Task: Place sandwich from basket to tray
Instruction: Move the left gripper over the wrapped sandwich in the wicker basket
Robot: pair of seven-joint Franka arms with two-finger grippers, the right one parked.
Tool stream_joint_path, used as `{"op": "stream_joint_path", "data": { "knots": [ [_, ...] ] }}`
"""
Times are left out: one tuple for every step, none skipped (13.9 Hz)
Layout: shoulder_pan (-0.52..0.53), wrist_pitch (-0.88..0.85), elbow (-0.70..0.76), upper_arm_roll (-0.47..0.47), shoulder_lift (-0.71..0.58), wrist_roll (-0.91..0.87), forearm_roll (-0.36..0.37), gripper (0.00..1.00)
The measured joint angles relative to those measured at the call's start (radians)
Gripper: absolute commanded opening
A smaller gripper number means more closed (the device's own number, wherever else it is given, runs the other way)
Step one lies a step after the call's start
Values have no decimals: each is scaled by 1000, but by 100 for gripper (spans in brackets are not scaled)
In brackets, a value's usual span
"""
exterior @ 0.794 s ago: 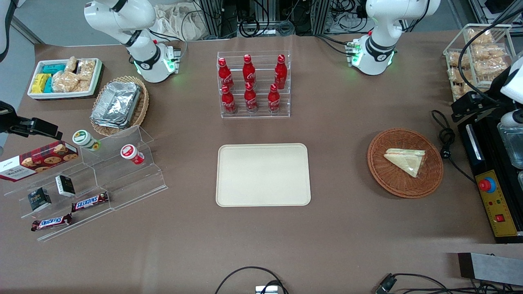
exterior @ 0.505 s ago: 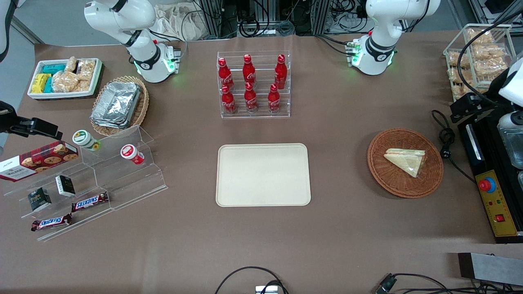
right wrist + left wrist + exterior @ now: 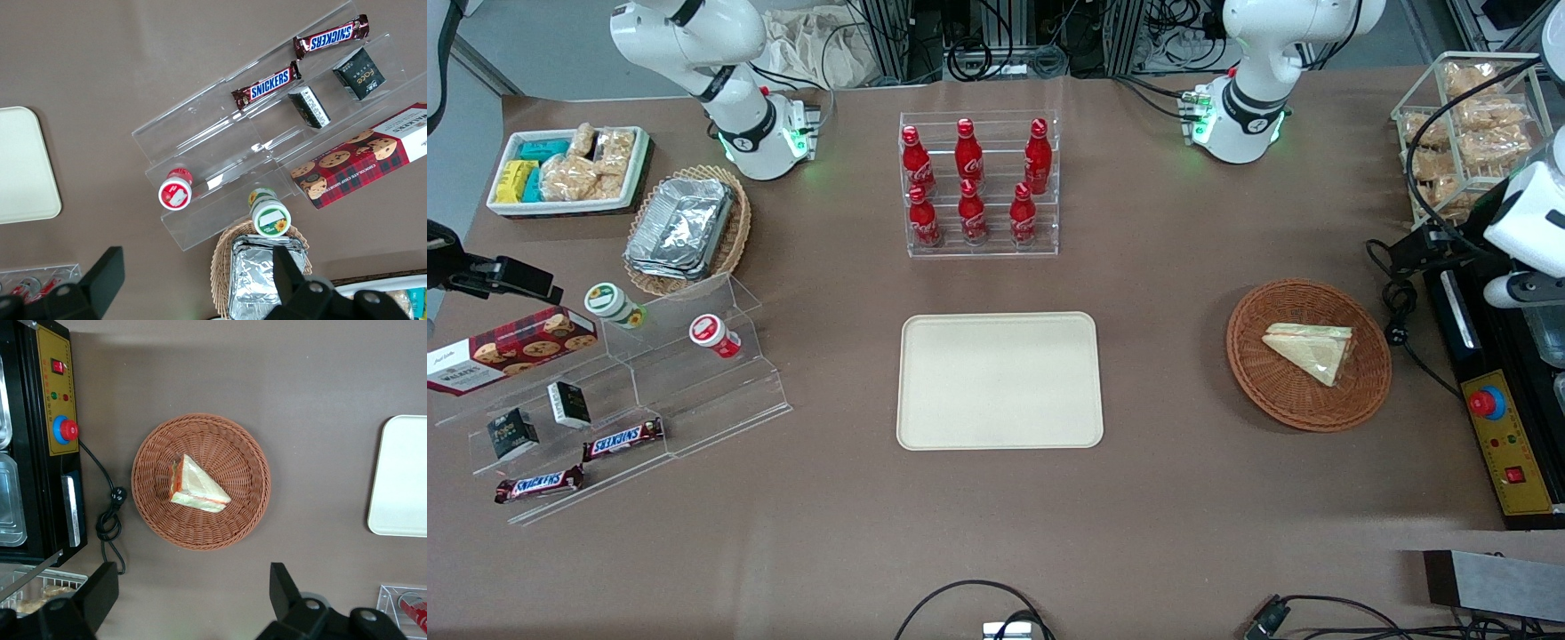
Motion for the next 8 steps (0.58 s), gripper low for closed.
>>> {"op": "stream_joint_path", "data": {
  "knots": [
    [0,0,-1,3,11,-10,0,100],
    [1,1,-1,5,27,-37,0,100],
    [1,4,-2,6,45,-72,-5,100],
    [1,13,-5,7,63,-106,-15,100],
    [1,32,-15,8,76,-139,-23,100],
    [3,60,-38,10,84,-175,-29,100],
    [9,90,-67,12,87,-202,-33,100],
    [16,126,-102,15,88,-216,-35,100]
  ]
}}
